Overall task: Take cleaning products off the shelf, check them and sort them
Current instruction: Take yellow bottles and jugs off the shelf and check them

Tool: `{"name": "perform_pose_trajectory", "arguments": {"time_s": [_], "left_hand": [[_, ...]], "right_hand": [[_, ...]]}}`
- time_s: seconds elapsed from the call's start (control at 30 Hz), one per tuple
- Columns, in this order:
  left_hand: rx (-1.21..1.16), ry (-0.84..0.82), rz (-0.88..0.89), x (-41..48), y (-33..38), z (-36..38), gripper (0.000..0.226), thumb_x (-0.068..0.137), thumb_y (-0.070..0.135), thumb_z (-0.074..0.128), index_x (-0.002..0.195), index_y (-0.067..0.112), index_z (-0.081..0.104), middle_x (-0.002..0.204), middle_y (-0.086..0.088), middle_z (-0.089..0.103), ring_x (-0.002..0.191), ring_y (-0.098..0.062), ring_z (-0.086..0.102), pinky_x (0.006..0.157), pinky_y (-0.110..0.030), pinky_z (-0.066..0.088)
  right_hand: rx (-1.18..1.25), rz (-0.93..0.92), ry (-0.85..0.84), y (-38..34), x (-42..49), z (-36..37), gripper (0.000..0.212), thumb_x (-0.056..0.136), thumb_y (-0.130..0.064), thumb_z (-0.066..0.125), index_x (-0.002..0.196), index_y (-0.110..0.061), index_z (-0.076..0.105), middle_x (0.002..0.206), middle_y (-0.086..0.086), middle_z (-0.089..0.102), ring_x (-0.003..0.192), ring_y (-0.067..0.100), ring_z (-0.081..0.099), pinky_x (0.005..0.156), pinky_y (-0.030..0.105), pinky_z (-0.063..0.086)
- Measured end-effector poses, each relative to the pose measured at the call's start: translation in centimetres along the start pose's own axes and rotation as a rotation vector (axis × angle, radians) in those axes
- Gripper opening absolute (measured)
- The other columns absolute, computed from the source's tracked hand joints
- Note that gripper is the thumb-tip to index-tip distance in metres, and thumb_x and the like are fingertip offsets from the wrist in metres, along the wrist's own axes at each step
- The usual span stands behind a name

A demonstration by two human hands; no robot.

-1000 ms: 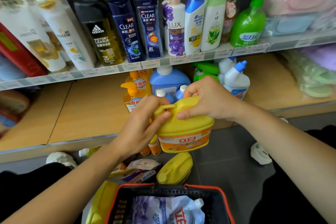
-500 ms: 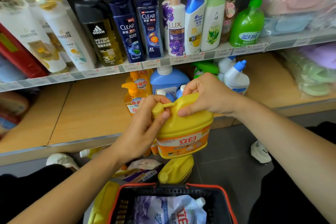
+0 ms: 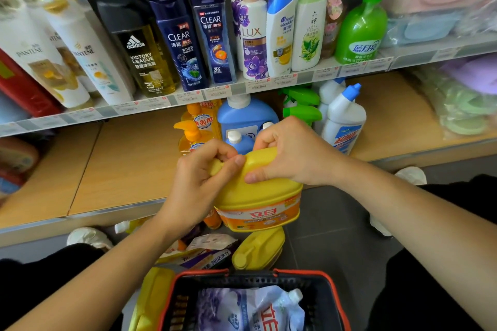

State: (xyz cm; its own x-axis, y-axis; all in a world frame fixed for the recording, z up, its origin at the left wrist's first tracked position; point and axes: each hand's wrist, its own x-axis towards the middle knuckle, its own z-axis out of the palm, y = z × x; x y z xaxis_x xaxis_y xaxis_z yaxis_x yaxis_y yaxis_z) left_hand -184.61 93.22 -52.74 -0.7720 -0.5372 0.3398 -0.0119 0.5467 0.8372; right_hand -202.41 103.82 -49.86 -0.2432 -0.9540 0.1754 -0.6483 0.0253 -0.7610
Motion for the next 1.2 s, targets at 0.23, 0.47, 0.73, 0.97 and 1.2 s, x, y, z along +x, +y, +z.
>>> {"name": "perform_pose_trajectory", "arguments": {"time_s": [0.23,0.47,0.73,0.97,1.2], "left_hand": [[-0.121,-0.105,-0.013,-0.1,-0.6,-1.0,0.023,0.104,0.026,0.050,0.118,0.022,0.067,0.107,0.000,0.070,0.104,-0.015,0.065,0.086,-0.027,0.052],[-0.357,-0.087,-0.067,0.2,-1.5,-2.4,0.042,0.098,0.018,0.055,0.140,0.011,0.056,0.131,-0.004,0.069,0.126,-0.020,0.063,0.093,-0.025,0.054],[-0.530,-0.023,-0.089,-0.1,-2.3,-3.3,0.039,0.086,0.017,0.073,0.124,0.012,0.071,0.120,-0.011,0.074,0.115,-0.029,0.070,0.088,-0.032,0.060],[-0.363,0.076,-0.089,-1.0,-3.5,-3.2,0.039,0.083,0.022,0.076,0.121,0.016,0.070,0.115,-0.001,0.076,0.111,-0.021,0.072,0.085,-0.029,0.061],[-0.221,-0.319,-0.441,-2.7,-7.2,-4.6,0.067,0.076,0.033,0.088,0.135,0.026,0.057,0.127,0.005,0.071,0.118,-0.019,0.068,0.097,-0.039,0.058]], "right_hand": [[0.065,0.044,0.007,0.2,-0.1,-0.6,0.033,0.063,-0.033,0.093,0.074,-0.010,0.073,0.061,-0.011,0.062,0.060,-0.001,0.051,0.053,0.016,0.036],[0.199,0.068,0.042,0.5,0.5,-1.3,0.043,0.057,-0.036,0.089,0.082,-0.004,0.074,0.078,0.013,0.072,0.071,0.011,0.063,0.062,0.034,0.053],[0.362,0.133,0.029,0.9,0.6,-0.6,0.037,0.051,-0.032,0.088,0.077,-0.010,0.073,0.073,-0.001,0.071,0.072,0.010,0.067,0.067,0.031,0.056],[0.412,0.141,0.110,0.7,0.5,0.5,0.051,0.050,-0.030,0.087,0.082,0.006,0.070,0.084,0.026,0.071,0.075,0.020,0.066,0.069,0.044,0.058],[0.674,0.220,0.239,1.1,0.8,-0.6,0.034,0.054,-0.023,0.083,0.080,-0.008,0.067,0.073,0.001,0.072,0.073,0.014,0.069,0.069,0.031,0.058]]}}
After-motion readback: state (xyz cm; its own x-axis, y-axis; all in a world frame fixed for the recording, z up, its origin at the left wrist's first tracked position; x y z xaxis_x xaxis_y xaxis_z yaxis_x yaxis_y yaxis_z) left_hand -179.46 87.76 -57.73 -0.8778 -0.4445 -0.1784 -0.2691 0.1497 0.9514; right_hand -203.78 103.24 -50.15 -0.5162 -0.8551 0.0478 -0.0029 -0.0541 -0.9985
